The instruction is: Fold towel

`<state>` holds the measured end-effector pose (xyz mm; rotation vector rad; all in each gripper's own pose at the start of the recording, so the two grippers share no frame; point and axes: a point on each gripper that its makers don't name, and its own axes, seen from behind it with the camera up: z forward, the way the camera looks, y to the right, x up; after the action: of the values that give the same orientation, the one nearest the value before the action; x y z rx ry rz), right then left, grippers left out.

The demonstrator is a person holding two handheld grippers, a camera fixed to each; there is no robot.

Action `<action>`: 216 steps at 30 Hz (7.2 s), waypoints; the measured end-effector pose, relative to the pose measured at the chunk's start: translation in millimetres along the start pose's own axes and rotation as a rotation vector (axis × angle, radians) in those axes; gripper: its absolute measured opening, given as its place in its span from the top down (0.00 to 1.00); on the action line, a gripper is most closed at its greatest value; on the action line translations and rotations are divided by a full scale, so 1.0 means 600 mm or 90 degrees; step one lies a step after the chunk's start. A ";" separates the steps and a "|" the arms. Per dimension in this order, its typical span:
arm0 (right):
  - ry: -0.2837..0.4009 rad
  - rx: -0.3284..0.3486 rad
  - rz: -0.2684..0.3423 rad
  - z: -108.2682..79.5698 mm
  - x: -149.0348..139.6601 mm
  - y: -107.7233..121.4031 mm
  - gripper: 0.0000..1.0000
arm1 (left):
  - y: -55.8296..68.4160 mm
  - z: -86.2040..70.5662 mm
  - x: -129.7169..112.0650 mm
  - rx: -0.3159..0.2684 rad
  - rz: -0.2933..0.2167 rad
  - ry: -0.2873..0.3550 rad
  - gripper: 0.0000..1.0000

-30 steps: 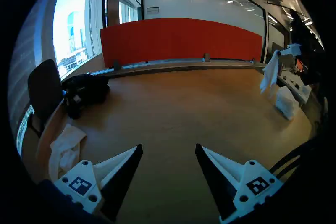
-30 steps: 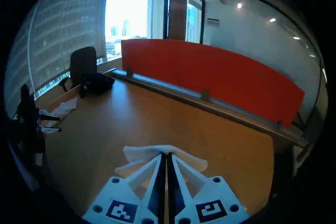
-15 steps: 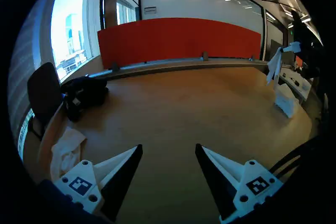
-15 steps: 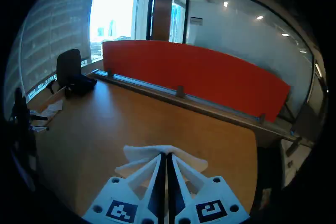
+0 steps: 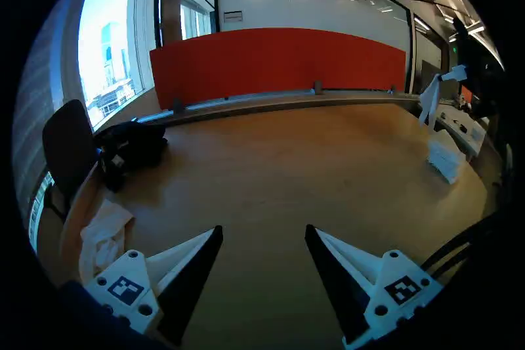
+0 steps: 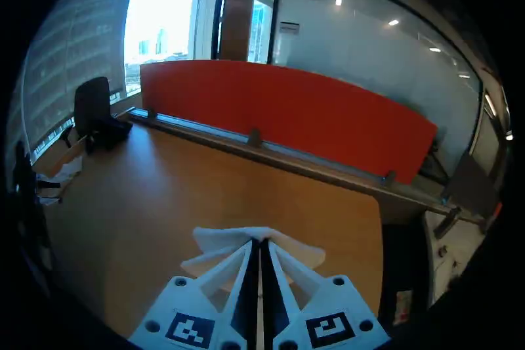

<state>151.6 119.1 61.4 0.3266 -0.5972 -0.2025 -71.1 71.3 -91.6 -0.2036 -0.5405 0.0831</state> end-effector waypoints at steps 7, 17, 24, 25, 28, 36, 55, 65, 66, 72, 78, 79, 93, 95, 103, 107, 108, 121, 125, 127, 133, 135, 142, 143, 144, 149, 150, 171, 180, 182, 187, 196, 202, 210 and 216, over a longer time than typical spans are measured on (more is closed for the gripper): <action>-0.014 -0.004 0.006 0.001 -0.023 0.011 0.92 | 0.008 0.000 0.001 -0.001 0.004 0.000 0.07; -0.032 -0.014 0.020 -0.028 -0.065 0.024 0.93 | 0.013 0.001 0.004 -0.004 0.007 0.001 0.07; -0.053 -0.026 0.035 -0.065 -0.117 0.036 0.93 | 0.023 0.005 0.012 -0.012 0.011 0.005 0.07; -0.059 -0.029 0.037 -0.069 -0.127 0.038 0.93 | 0.025 0.005 0.012 -0.013 0.012 0.005 0.07; -0.074 -0.037 0.042 -0.082 -0.158 0.043 0.93 | 0.029 0.005 0.013 -0.015 0.014 0.005 0.07; -0.100 -0.054 0.072 -0.108 -0.222 0.047 0.93 | 0.033 0.003 0.013 -0.020 0.018 0.004 0.07; -0.179 -0.113 0.126 -0.134 -0.359 0.080 0.94 | 0.031 -0.005 0.017 -0.019 0.027 0.006 0.07; -0.225 -0.133 0.167 -0.130 -0.433 0.088 0.94 | 0.028 -0.009 0.018 -0.015 0.032 0.006 0.07; -0.229 -0.134 0.169 -0.129 -0.438 0.087 0.94 | 0.028 -0.009 0.019 -0.015 0.032 0.006 0.07; -0.244 -0.139 0.180 -0.123 -0.460 0.085 0.94 | 0.026 -0.013 0.015 -0.012 0.034 0.005 0.07; -0.255 -0.153 0.194 -0.115 -0.474 0.092 0.95 | 0.025 -0.017 0.011 -0.010 0.034 0.004 0.07; -0.256 -0.155 0.197 -0.114 -0.475 0.093 0.95 | 0.025 -0.017 0.010 -0.009 0.034 0.004 0.07; -0.274 -0.179 0.206 -0.105 -0.492 0.099 0.95 | 0.019 -0.021 0.005 -0.006 0.032 0.002 0.07; -0.274 -0.181 0.205 -0.106 -0.492 0.098 0.95 | 0.019 -0.021 0.005 -0.006 0.031 0.001 0.07; -0.268 -0.193 0.201 -0.112 -0.490 0.097 0.91 | 0.014 -0.022 0.006 -0.004 0.029 0.002 0.07; -0.257 -0.202 0.205 -0.120 -0.487 0.099 0.88 | 0.011 -0.022 0.007 -0.003 0.028 0.004 0.07; -0.254 -0.205 0.206 -0.122 -0.486 0.099 0.88 | 0.010 -0.022 0.008 -0.003 0.027 0.004 0.07; -0.233 -0.225 0.205 -0.146 -0.479 0.088 0.19 | 0.013 -0.018 0.008 -0.008 0.025 0.007 0.07; -0.224 -0.223 0.201 -0.146 -0.473 0.079 0.15 | 0.012 -0.017 0.010 -0.008 0.025 0.008 0.07; -0.215 -0.223 0.199 -0.147 -0.466 0.075 0.15 | 0.011 -0.017 0.011 -0.008 0.023 0.010 0.07; -0.163 -0.221 0.194 -0.146 -0.428 0.060 0.15 | 0.008 -0.017 0.016 -0.007 0.012 0.014 0.07; -0.142 -0.226 0.193 -0.146 -0.414 0.059 0.15 | 0.008 -0.016 0.018 -0.007 0.010 0.015 0.07; -0.045 -0.244 0.188 -0.151 -0.349 0.051 0.15 | 0.012 -0.015 0.026 -0.009 0.010 0.019 0.07; -0.031 -0.244 0.187 -0.152 -0.339 0.048 0.15 | 0.012 -0.014 0.027 -0.010 0.010 0.020 0.07; -0.018 -0.244 0.185 -0.152 -0.330 0.045 0.15 | 0.013 -0.014 0.029 -0.010 0.011 0.020 0.07; 0.045 -0.244 0.183 -0.158 -0.275 0.032 0.15 | 0.017 -0.011 0.035 -0.013 0.009 0.024 0.07; 0.058 -0.245 0.182 -0.159 -0.264 0.029 0.15 | 0.017 -0.010 0.036 -0.014 0.008 0.024 0.07; 0.203 -0.277 0.171 -0.172 -0.152 0.013 0.15 | -0.003 0.001 0.104 0.014 0.003 0.099 0.07; 0.232 -0.281 0.134 -0.176 -0.111 -0.008 0.15 | -0.030 -0.008 0.161 0.040 -0.023 0.165 0.07; 0.237 -0.279 0.130 -0.175 -0.101 -0.016 0.15 | -0.038 -0.011 0.174 0.046 -0.030 0.179 0.07; 0.260 -0.272 0.125 -0.174 -0.069 -0.036 0.15 | -0.055 -0.018 0.200 0.058 -0.041 0.206 0.07; 0.296 -0.243 0.120 -0.160 -0.002 -0.094 0.15 | -0.074 -0.028 0.240 0.066 -0.060 0.242 0.07; 0.308 -0.223 0.122 -0.138 0.030 -0.139 0.15 | -0.078 -0.031 0.259 0.062 -0.074 0.260 0.07; 0.324 -0.198 0.126 -0.109 0.073 -0.201 0.15 | -0.080 -0.029 0.265 0.056 -0.086 0.268 0.07; 0.320 -0.194 0.132 -0.096 0.086 -0.215 0.15 | -0.093 -0.025 0.269 0.068 -0.087 0.273 0.07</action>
<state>214.7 -1.2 -2.7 0.0127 -0.0964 -0.0067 75.9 35.7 -11.1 -0.0758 -0.1216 -0.0638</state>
